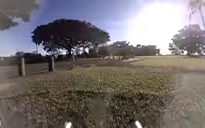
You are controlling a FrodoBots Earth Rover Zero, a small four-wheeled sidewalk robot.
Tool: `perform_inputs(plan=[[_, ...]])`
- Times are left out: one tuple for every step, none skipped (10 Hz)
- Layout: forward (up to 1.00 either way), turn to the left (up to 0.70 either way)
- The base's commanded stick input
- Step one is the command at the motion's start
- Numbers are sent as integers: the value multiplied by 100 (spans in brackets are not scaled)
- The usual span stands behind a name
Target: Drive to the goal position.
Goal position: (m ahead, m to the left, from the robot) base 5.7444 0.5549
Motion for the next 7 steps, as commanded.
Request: perform_inputs(plan=[[-45,0],[-45,-12],[-36,-25],[-5,-20],[0,-45],[0,-45],[0,-45]])
